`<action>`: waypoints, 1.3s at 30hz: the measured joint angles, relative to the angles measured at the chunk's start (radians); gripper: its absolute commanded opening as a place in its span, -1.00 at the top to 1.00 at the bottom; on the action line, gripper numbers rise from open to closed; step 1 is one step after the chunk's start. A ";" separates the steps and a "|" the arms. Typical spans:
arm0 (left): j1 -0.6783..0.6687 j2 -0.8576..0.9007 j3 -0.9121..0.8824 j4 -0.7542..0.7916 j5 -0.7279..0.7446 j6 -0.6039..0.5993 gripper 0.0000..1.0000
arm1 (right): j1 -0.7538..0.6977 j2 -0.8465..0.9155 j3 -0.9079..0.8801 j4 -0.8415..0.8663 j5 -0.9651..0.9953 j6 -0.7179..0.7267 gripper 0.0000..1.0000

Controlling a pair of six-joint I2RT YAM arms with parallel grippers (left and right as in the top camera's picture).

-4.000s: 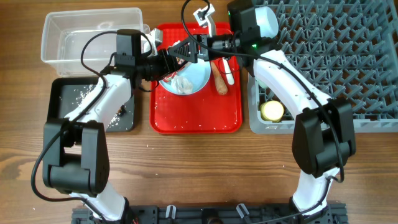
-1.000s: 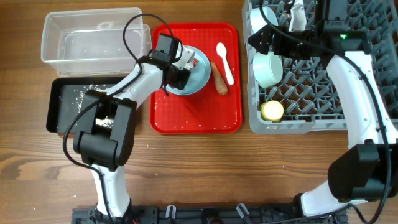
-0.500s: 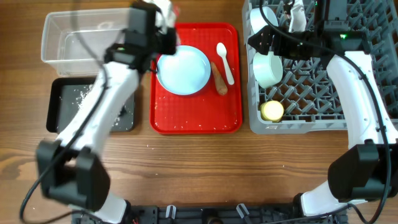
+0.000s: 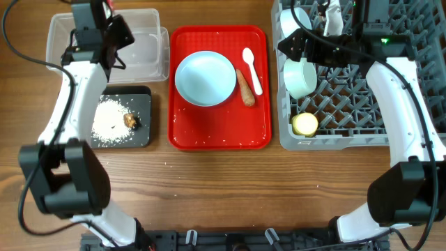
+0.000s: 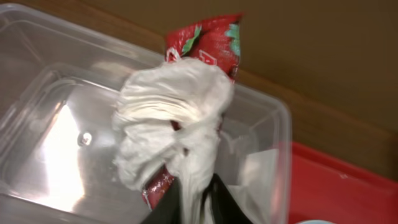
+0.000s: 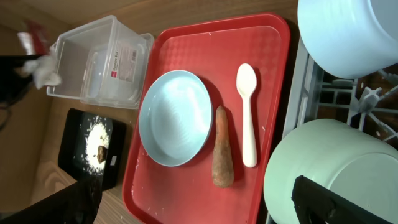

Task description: Sort waste into correct bins and load items into the dishwasher rack

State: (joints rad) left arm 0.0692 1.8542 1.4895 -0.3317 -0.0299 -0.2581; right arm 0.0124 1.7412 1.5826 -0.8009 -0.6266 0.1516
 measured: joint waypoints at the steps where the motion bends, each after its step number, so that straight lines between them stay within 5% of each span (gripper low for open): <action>1: 0.005 0.019 0.000 0.005 0.000 -0.003 -0.61 | 0.000 0.000 0.000 0.000 0.000 0.000 -0.99; 3: 0.006 0.050 -0.002 0.005 -0.001 -0.008 -0.97 | 0.000 0.000 0.000 -0.002 0.000 0.000 -1.00; 4: 0.006 0.059 -0.004 0.005 0.000 -0.010 -1.00 | 0.000 0.000 0.000 -0.003 0.000 0.000 -1.00; 19: -0.010 0.035 -0.008 -0.031 0.128 0.074 -0.97 | 0.000 0.000 0.000 -0.007 0.000 0.000 -0.99; 31: -0.207 -0.134 -0.005 -0.401 0.243 0.164 -0.99 | 0.000 0.000 0.000 -0.007 0.000 0.000 -1.00; 39: -0.314 -0.133 -0.006 -0.489 0.259 0.165 -0.99 | 0.027 0.000 0.000 -0.007 0.007 0.000 -0.99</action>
State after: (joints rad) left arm -0.2451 1.7210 1.4834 -0.8207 0.2295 -0.0929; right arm 0.0391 1.7412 1.5826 -0.8078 -0.6197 0.1516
